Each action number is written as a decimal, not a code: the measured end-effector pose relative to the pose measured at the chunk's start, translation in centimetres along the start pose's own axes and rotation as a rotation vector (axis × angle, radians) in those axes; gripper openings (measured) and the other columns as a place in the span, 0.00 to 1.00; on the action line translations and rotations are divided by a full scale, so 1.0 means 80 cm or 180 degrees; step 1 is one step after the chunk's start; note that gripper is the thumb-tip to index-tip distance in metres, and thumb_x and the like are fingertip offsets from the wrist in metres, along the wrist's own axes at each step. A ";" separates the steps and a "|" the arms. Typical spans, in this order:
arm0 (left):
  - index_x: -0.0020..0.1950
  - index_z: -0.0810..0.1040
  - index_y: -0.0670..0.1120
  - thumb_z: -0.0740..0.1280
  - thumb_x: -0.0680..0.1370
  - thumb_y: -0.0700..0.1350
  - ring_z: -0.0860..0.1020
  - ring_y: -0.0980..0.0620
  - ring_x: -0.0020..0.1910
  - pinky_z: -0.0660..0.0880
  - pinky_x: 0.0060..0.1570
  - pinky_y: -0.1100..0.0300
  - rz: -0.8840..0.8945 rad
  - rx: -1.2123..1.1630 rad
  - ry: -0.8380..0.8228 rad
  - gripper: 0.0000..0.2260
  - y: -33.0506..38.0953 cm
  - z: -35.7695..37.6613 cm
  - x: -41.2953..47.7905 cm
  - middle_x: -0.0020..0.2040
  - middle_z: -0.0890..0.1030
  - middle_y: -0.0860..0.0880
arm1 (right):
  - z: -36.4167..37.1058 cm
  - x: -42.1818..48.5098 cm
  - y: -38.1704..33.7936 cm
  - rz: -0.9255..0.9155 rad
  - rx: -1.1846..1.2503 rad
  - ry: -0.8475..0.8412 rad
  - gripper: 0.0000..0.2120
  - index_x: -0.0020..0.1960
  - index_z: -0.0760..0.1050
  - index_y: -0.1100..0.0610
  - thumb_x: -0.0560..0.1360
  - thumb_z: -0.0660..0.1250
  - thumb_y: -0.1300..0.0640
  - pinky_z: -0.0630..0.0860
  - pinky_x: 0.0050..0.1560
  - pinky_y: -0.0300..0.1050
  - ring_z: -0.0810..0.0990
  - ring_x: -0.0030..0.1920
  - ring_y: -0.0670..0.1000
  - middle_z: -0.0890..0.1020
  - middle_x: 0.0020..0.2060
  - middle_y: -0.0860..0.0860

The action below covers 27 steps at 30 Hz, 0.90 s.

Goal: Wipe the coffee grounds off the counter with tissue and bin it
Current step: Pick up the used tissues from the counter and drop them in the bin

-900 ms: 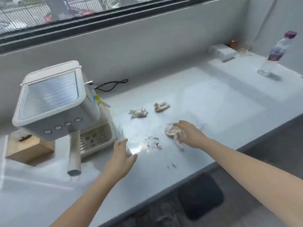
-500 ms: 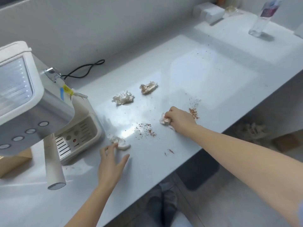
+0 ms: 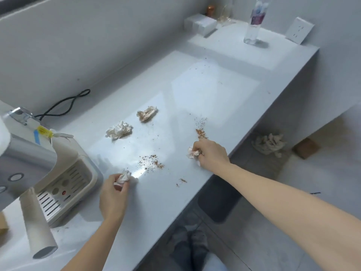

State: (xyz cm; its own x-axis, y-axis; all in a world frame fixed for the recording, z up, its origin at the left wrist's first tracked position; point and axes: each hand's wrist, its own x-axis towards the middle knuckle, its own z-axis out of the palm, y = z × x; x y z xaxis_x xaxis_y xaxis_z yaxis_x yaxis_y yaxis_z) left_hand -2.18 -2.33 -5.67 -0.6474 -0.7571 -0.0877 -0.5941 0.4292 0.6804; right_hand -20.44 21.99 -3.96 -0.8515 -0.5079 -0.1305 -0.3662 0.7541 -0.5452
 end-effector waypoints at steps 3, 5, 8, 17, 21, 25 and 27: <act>0.47 0.74 0.55 0.69 0.74 0.46 0.77 0.55 0.39 0.69 0.33 0.59 0.0546 -0.0105 0.0024 0.06 0.040 0.017 -0.009 0.42 0.79 0.53 | -0.025 -0.022 0.022 0.0366 0.0160 0.0220 0.06 0.40 0.75 0.49 0.71 0.64 0.60 0.61 0.31 0.40 0.76 0.41 0.52 0.76 0.42 0.45; 0.49 0.75 0.55 0.70 0.73 0.44 0.77 0.58 0.39 0.70 0.34 0.60 0.0919 -0.0189 -0.0275 0.08 0.077 0.038 -0.026 0.42 0.78 0.55 | -0.038 -0.040 0.038 0.0637 0.0237 0.0366 0.08 0.38 0.71 0.48 0.71 0.64 0.60 0.60 0.30 0.41 0.75 0.41 0.52 0.75 0.40 0.46; 0.48 0.78 0.54 0.71 0.73 0.47 0.77 0.59 0.36 0.71 0.34 0.60 0.1333 -0.0298 -0.0878 0.05 0.126 0.069 -0.059 0.41 0.79 0.57 | -0.046 -0.072 0.063 0.1052 0.0460 0.0383 0.06 0.36 0.71 0.51 0.70 0.63 0.61 0.62 0.30 0.43 0.75 0.40 0.53 0.73 0.38 0.46; 0.43 0.79 0.51 0.68 0.75 0.50 0.77 0.64 0.32 0.70 0.32 0.73 0.0244 -0.0617 -0.3459 0.04 0.131 0.190 -0.190 0.34 0.82 0.60 | 0.065 -0.185 0.172 0.2657 0.1815 0.0578 0.10 0.38 0.72 0.50 0.68 0.61 0.64 0.77 0.45 0.53 0.79 0.44 0.58 0.79 0.42 0.53; 0.49 0.77 0.47 0.64 0.77 0.50 0.72 0.58 0.32 0.67 0.27 0.70 -0.0914 -0.0233 -0.3537 0.07 0.072 0.264 -0.200 0.39 0.77 0.53 | 0.142 -0.216 0.207 0.3236 0.2178 0.0794 0.08 0.38 0.73 0.52 0.70 0.62 0.64 0.78 0.45 0.49 0.78 0.44 0.58 0.73 0.47 0.54; 0.48 0.77 0.48 0.62 0.78 0.53 0.75 0.56 0.31 0.68 0.31 0.64 -0.1515 -0.0020 -0.3469 0.10 0.025 0.314 -0.210 0.41 0.81 0.51 | 0.215 -0.241 0.221 0.3785 0.2550 0.0773 0.07 0.40 0.72 0.53 0.69 0.64 0.65 0.75 0.40 0.45 0.77 0.39 0.53 0.78 0.37 0.50; 0.46 0.77 0.49 0.61 0.79 0.54 0.75 0.56 0.31 0.69 0.33 0.62 -0.1900 0.0044 -0.3435 0.11 0.010 0.329 -0.213 0.40 0.81 0.51 | 0.238 -0.248 0.223 0.3972 0.2799 0.0733 0.09 0.44 0.72 0.53 0.68 0.65 0.65 0.73 0.39 0.43 0.76 0.38 0.50 0.77 0.34 0.45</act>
State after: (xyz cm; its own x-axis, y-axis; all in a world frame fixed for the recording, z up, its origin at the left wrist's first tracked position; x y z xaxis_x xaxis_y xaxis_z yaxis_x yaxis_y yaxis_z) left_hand -4.17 23.91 -22.80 -0.3318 -0.0445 -0.9423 -0.9326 0.1659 0.3205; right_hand -2.94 37.55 -26.88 -0.5057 0.3731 -0.7778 0.8575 0.1191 -0.5004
